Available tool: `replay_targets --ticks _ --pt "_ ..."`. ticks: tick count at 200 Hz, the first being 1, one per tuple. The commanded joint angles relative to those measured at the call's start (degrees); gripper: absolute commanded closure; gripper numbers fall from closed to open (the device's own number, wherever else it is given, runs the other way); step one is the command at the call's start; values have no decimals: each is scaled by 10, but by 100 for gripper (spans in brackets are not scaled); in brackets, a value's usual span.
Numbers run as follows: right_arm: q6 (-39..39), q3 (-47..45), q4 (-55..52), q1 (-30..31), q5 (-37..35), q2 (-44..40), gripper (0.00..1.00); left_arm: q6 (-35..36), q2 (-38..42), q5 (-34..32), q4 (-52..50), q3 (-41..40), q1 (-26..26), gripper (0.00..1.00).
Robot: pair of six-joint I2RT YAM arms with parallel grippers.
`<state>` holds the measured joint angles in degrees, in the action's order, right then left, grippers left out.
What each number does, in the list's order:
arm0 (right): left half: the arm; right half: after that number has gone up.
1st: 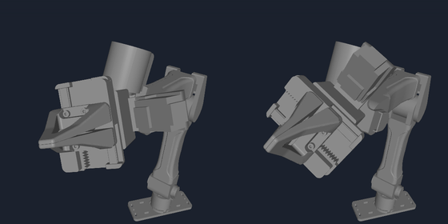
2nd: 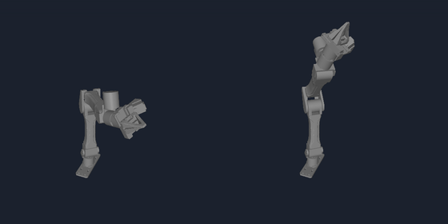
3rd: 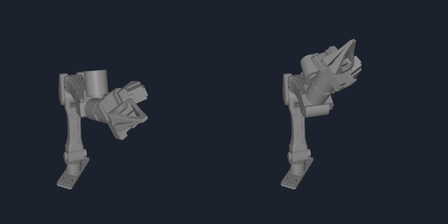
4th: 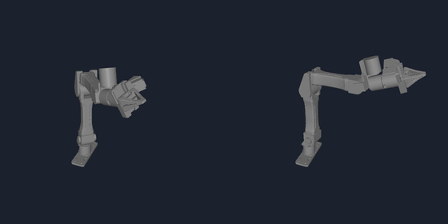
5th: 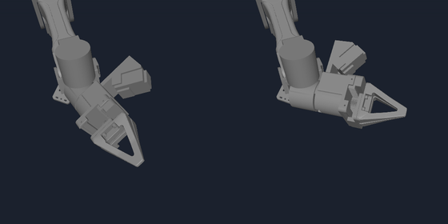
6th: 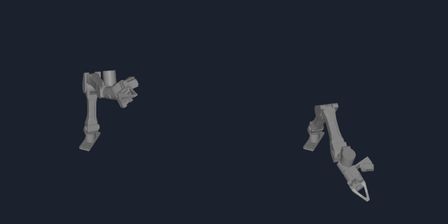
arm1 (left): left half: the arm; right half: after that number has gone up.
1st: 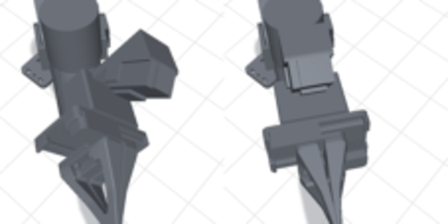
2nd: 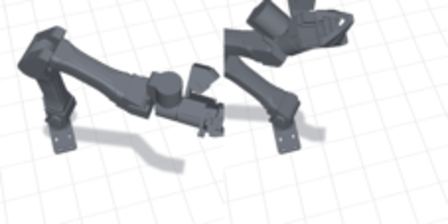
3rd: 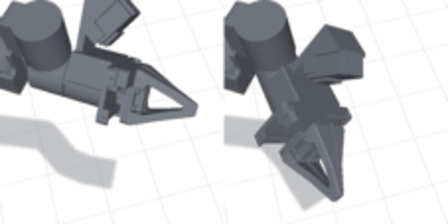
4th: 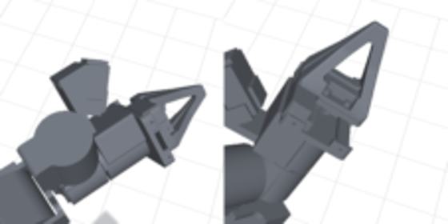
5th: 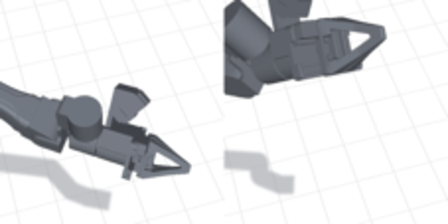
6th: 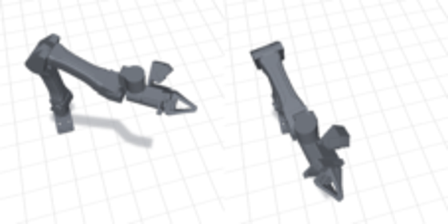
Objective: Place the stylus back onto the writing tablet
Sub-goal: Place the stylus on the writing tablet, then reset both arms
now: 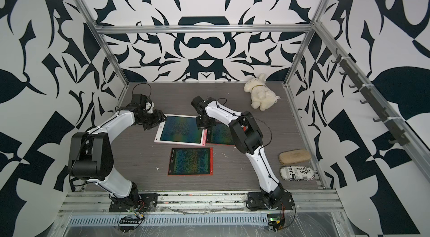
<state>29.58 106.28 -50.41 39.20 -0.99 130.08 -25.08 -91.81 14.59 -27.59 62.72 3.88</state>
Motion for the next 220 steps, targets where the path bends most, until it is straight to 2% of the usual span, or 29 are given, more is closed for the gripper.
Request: replay_targets --ticks 1,36,40,46,64,75,81,94,106,111,119,121,135,158,169,179,193,220 --pt "1 -28 -4 -4 -75 -63 95 13 82 -18 37 -13 2 32" --pt "-20 -102 51 -26 -149 -200 93 32 254 -83 136 -74 2 25" --pt "-23 -115 62 -30 -160 -219 93 34 275 -98 155 -84 2 12" --pt "-33 -140 81 -34 -181 -250 93 43 305 -117 185 -104 2 0" --pt "-83 -221 158 -48 -234 -353 92 68 385 -199 283 -166 1 1" --pt "-137 -275 221 -56 -256 -419 87 88 424 -251 347 -206 1 1" --pt "-167 -313 262 -62 -267 -454 80 100 439 -280 388 -230 1 1" --pt "-219 -391 345 -83 -292 -526 55 117 460 -347 480 -278 0 1" --pt "-257 -463 417 -115 -295 -582 40 119 460 -423 555 -310 -1 1" --pt "-265 -494 450 -128 -298 -604 30 119 454 -452 575 -316 -2 1" --pt "-279 -546 502 -149 -300 -635 3 118 442 -487 584 -315 -8 1" --pt "-284 -559 515 -155 -298 -641 1 117 437 -493 583 -312 -10 1" --pt "-310 -629 576 -188 -280 -673 0 100 401 -521 540 -286 -23 1" --pt "-273 -681 586 -247 -272 -666 0 71 342 -495 512 -269 -47 1" --pt "-250 -705 607 -270 -279 -650 0 51 316 -465 506 -270 -61 1" --pt "-253 -730 641 -281 -275 -634 0 19 296 -452 483 -266 -72 1" --pt "-262 -762 701 -283 -303 -605 0 -2 275 -430 468 -270 -84 1" --pt "-276 -800 822 -292 -301 -511 0 14 250 -419 483 -299 -87 1"
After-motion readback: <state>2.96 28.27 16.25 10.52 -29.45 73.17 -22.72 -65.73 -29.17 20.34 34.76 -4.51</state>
